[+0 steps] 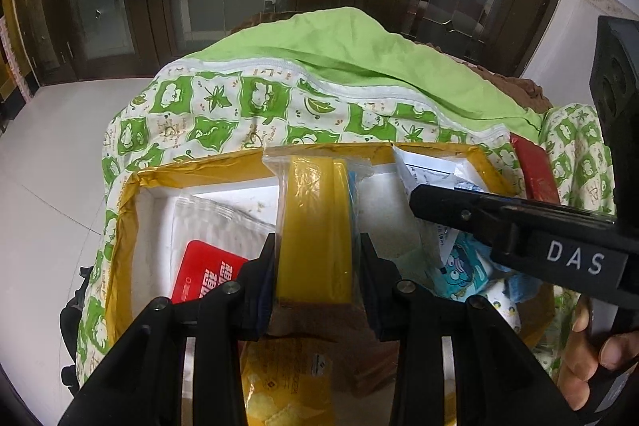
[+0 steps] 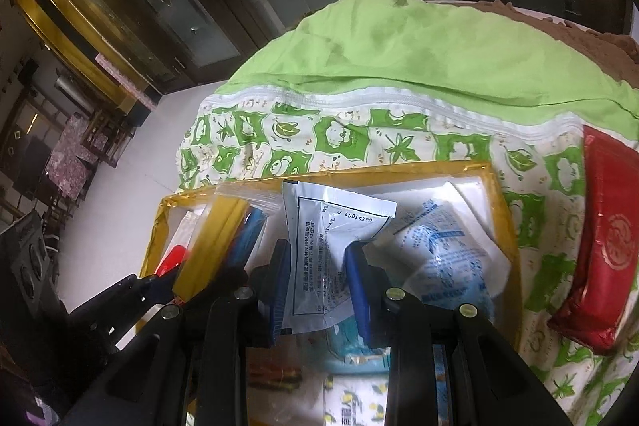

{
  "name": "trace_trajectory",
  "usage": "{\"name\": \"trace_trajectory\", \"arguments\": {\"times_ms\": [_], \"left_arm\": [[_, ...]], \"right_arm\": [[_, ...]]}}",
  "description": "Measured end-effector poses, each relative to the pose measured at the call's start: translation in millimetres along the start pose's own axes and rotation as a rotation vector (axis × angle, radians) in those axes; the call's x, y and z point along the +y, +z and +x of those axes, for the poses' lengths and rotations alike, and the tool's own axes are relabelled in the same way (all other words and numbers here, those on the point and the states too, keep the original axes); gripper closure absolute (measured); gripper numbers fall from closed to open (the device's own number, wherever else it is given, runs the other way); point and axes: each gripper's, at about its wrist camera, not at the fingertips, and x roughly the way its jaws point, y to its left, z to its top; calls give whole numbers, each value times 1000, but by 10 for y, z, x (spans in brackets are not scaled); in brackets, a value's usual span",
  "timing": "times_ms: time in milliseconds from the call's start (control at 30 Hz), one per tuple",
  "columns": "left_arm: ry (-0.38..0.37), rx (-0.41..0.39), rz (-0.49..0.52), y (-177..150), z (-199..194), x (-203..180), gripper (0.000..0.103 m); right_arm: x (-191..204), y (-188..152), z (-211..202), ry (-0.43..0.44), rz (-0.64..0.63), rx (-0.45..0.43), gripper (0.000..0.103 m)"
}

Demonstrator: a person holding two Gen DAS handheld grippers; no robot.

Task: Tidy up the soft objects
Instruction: 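Lower yellow bar into tray with left tool while right tool releases white packet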

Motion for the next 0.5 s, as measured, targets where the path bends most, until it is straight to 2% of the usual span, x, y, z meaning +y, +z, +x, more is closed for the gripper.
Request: {"name": "trace_trajectory", "arguments": {"times_ms": [500], "left_arm": [[-6, -1, -27, -12, 64, 89, 65]], "right_arm": [[-46, 16, 38, -17, 7, -34, 68]]}}
